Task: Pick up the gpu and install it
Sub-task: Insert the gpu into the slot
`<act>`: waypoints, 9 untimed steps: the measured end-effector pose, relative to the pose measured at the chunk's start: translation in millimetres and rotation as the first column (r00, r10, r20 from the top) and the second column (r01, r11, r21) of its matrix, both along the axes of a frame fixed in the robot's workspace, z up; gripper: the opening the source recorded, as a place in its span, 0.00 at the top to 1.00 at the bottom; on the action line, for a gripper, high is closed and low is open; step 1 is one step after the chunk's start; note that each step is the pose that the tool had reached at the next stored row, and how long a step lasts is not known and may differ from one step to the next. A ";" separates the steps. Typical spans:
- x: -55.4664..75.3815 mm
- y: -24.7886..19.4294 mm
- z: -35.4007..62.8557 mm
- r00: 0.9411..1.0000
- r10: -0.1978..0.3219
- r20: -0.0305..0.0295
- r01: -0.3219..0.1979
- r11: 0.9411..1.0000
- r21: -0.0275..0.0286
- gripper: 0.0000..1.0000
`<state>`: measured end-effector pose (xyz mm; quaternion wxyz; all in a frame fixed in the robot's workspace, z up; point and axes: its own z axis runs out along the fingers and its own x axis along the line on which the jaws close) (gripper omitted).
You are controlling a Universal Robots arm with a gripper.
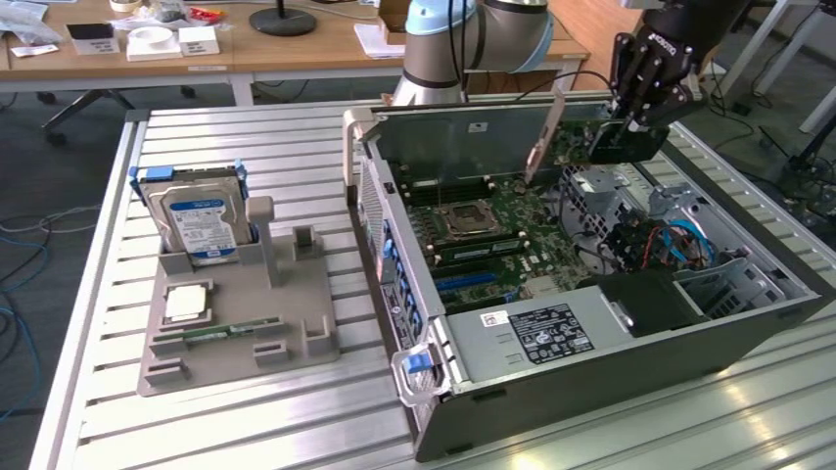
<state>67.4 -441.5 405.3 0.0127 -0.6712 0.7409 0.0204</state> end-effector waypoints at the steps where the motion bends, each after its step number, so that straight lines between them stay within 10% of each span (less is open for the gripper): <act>1: 0.0 0.0 0.0 1.000 0.003 0.000 -0.003 1.000 0.000 0.73; 9: -0.1 0.0 0.0 1.000 0.006 0.000 -0.006 1.000 0.000 0.73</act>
